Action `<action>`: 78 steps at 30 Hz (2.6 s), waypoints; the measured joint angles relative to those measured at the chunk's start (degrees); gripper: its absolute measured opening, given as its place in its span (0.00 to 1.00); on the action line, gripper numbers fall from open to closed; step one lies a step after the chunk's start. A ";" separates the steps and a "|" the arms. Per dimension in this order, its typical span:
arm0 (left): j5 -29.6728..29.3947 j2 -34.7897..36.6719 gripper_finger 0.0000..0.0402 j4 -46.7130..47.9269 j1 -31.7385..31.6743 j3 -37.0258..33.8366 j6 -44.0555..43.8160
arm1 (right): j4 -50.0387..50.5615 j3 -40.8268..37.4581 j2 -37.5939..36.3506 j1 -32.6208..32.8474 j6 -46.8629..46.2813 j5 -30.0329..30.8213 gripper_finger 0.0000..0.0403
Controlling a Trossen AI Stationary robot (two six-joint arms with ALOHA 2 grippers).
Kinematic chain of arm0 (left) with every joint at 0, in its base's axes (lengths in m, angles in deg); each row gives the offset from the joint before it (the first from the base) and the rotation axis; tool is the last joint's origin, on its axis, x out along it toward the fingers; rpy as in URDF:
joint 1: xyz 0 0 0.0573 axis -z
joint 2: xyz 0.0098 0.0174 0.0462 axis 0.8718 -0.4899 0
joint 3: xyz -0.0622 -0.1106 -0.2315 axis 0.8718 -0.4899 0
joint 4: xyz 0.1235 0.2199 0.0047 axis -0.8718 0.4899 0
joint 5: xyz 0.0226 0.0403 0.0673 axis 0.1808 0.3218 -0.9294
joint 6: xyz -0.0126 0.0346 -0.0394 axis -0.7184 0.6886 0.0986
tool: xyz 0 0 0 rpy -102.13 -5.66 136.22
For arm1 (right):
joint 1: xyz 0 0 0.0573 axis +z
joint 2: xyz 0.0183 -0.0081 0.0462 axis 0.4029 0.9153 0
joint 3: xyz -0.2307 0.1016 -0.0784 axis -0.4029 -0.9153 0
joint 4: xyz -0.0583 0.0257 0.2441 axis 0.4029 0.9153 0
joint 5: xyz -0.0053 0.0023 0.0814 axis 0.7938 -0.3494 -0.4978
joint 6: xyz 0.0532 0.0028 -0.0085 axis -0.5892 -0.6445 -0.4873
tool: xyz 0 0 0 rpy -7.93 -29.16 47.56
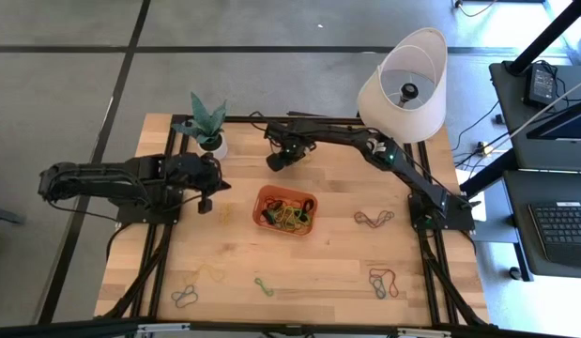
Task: Pick and place rubber bands into bin
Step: Put the blue rubber band into the orange bin, then put the yellow rubber band into the orange bin
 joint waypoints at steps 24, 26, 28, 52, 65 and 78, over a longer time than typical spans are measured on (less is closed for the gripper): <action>0.04 0.00 0.01 -0.36 -0.03 0.00 -0.11 | 2.56 4.40 -15.68 3.29 2.80 8.14 0.00; 0.04 0.00 0.01 -0.36 -0.03 -0.01 -0.14 | 2.70 4.67 -18.37 3.98 2.80 8.37 0.00; 0.03 0.00 0.00 -0.38 -0.03 0.00 -0.16 | 2.82 4.69 -19.97 5.13 2.90 8.88 0.00; 0.02 0.00 0.00 -0.60 0.14 0.01 -2.15 | -4.87 -12.20 -24.24 22.43 -1.28 9.61 0.00; 0.03 0.00 0.00 -0.60 0.14 0.01 -2.15 | -14.92 -27.56 -24.16 22.38 -10.95 6.72 0.08; 0.02 0.00 0.00 -0.60 0.14 0.01 -1.06 | -8.17 -18.79 -24.22 22.35 -6.76 5.80 0.35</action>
